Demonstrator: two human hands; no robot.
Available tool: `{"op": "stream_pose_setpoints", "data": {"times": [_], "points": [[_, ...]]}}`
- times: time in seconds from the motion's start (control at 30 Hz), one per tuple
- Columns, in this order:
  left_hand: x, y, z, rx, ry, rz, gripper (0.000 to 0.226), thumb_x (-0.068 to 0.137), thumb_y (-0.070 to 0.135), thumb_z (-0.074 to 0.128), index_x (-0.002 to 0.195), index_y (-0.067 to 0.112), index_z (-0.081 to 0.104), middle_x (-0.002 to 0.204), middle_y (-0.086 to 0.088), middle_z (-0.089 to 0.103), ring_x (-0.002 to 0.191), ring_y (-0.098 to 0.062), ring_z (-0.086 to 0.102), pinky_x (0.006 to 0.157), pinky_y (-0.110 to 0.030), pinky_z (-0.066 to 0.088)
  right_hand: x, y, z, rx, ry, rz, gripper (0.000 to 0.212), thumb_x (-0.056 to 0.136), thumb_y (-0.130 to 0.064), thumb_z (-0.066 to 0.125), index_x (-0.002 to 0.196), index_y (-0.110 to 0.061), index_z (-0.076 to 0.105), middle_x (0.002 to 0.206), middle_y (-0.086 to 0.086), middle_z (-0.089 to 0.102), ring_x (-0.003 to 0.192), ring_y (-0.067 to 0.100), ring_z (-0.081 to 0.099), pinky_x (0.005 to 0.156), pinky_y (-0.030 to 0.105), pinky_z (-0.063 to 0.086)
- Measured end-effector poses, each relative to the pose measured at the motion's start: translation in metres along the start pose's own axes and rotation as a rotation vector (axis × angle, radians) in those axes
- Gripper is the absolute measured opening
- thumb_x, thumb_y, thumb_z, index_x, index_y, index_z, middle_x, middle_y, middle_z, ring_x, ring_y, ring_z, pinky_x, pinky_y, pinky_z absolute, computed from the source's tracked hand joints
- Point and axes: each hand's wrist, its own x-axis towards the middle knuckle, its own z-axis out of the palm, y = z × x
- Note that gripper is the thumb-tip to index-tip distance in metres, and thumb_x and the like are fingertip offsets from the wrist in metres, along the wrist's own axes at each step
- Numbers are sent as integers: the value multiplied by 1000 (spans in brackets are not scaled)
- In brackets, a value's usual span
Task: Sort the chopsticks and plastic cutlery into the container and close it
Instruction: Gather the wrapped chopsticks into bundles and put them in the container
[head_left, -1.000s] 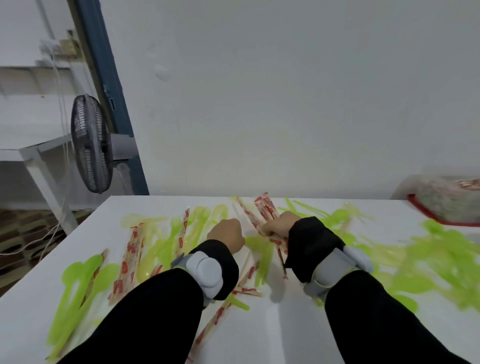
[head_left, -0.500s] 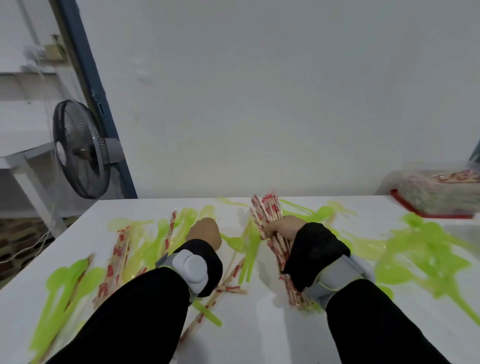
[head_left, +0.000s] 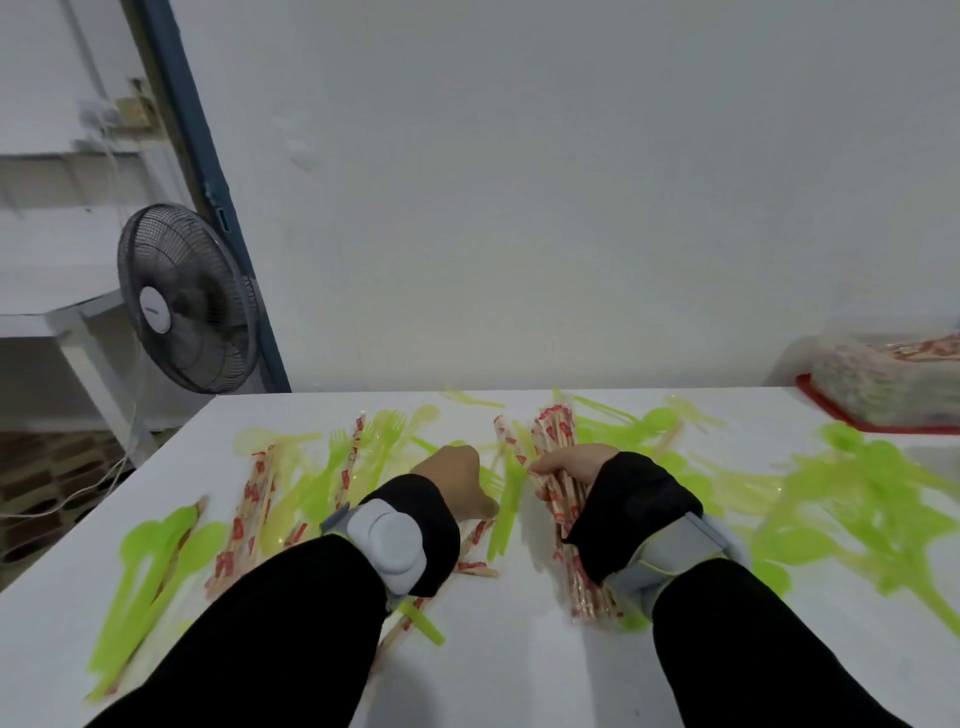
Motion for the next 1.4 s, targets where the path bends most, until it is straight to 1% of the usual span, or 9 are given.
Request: {"op": "stream_pose_setpoints", "data": {"times": [0.13,0.3,0.37,0.5,0.77,0.87,0.93,1.03,1.4], "points": [[-4,6,4,37,6,-28,32,82,19,64,59,11,42,60,-2,48,51,-16,48,63,-30,48,1,2,-2,81,0,-20,19,86,1,53,68,-1,50,38,11,52,32,19,55,39,20,45],[-7,13,7,47,-24,-78,27,79,3,58,59,9,42,60,-4,46,50,-17,46,55,-25,45,1,-3,-4,55,-24,-59,13,53,-12,74,47,-6,64,66,15,61,65,28,57,65,36,46],[-9,16,11,34,22,-97,20,79,-1,51,63,8,43,65,-5,47,58,-21,50,49,-22,39,-5,-5,-3,58,-48,-74,19,68,-8,65,49,-4,65,74,13,66,57,23,56,62,32,45],[-10,21,17,-11,80,-146,22,82,2,46,98,1,61,103,-14,64,97,-30,63,75,-31,51,-6,-6,-3,182,-42,-116,21,85,6,43,70,-1,56,54,2,65,43,15,53,46,25,44],[-1,18,9,-24,51,-152,31,95,12,40,117,-2,59,126,-16,58,116,-30,55,92,-30,44,-17,-17,-5,383,40,-239,23,84,10,47,77,-11,52,63,9,47,38,18,53,55,30,41],[2,18,-18,-259,105,-152,31,98,13,38,111,-6,58,119,-21,60,107,-31,60,74,-27,48,-22,-22,-9,423,40,-294,22,83,10,49,74,-10,48,64,10,50,37,17,58,50,26,43],[2,17,-37,-503,130,-133,27,98,9,37,81,3,57,89,-17,60,69,-23,60,53,-20,41,-24,-27,-10,437,39,-331,18,82,10,51,77,-7,48,64,10,55,39,16,59,45,24,44],[-4,21,-53,-812,158,-121,31,95,4,37,66,10,46,64,-7,50,39,-10,49,50,-20,33,-27,-34,-8,412,43,-389,16,81,8,57,77,-6,50,49,7,54,37,17,55,44,23,45],[-16,67,-56,-1297,469,182,19,98,17,37,86,9,48,71,-3,42,68,-18,43,70,-39,46,-33,-33,11,349,-27,-642,13,84,0,64,79,-9,56,70,8,61,69,26,63,60,31,49]]}}
